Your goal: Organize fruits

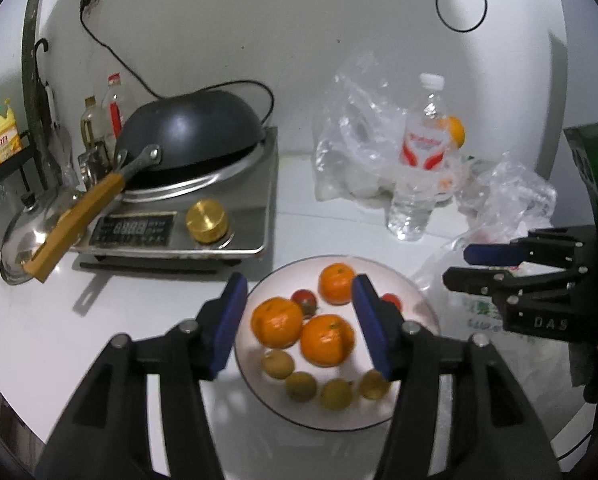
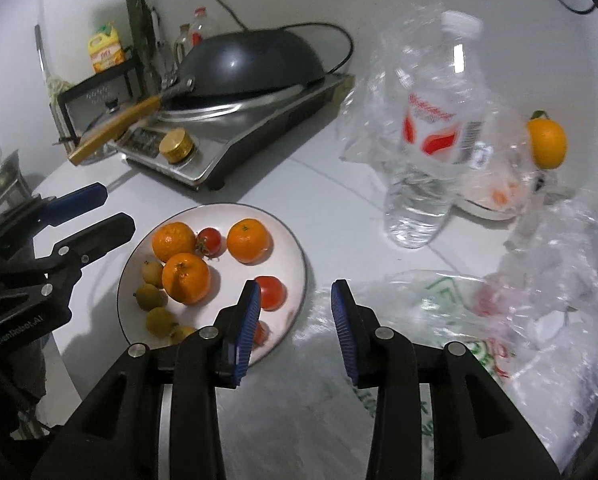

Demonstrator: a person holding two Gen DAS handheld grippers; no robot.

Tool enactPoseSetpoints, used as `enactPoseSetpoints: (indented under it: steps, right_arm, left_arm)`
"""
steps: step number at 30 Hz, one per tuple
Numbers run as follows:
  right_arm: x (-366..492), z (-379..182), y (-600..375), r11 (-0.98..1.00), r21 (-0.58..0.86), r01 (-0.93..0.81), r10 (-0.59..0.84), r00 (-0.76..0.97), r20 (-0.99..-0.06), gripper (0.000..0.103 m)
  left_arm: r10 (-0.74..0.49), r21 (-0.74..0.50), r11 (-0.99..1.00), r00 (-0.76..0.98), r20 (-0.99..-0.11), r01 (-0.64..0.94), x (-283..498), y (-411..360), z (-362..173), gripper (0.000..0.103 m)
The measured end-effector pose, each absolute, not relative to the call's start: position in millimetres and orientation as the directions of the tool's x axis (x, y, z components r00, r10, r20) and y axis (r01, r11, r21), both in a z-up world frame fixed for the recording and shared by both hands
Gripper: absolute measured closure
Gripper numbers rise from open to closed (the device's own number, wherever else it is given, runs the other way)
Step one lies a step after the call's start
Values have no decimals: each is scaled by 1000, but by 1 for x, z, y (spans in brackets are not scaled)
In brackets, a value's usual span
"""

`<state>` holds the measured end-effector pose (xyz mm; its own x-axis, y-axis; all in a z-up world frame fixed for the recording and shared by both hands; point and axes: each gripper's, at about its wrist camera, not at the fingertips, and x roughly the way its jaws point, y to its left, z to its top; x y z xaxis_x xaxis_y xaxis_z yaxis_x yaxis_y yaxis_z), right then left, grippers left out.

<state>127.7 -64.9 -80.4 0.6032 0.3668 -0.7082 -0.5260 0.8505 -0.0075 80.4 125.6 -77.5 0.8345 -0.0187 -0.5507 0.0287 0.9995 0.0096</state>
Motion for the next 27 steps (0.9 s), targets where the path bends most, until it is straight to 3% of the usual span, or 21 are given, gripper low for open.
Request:
enactPoseSetpoints:
  steps: [3,11,13,14,15,21,22,24,27]
  right_arm:
    - [119,-72,-79,857,-8,-515,369,625,-687,58]
    - [94,-51,-112,867,-9,-498,380,675,-632,57]
    - [89,-47,-116,868,-10,-497,384,684,-620,57]
    - [86,-44,-120,868,-10,-496,388,691,-609,57]
    - [84,-41,-123,868,-10,-496,391,697,-601,56]
    - [70,-16,-138,873,-13,-488,406,741,-535,49]
    - [69,-14,-141,873,-14,-487,408,746,-526,48]
    - [64,-4,-145,874,-16,-486,414,760,-500,42]
    - [57,11,-150,875,-22,-484,422,783,-457,39]
  left_arm:
    - [-15,22,999,841,-540,32,75,115,-69,47]
    - [-20,47,998,861,-508,50,56,86,-49,46]
    - [-20,50,997,867,-498,52,51,79,-44,40]
    - [-22,49,997,871,-492,53,49,76,-41,30]
    - [-24,47,997,875,-484,54,46,74,-38,26]
    - [-15,53,998,904,-426,41,33,61,-16,25]
    - [-12,50,998,909,-416,37,31,59,-11,23]
    - [-15,46,998,919,-395,36,27,55,-2,8]
    - [-22,55,998,933,-359,44,20,48,10,6]
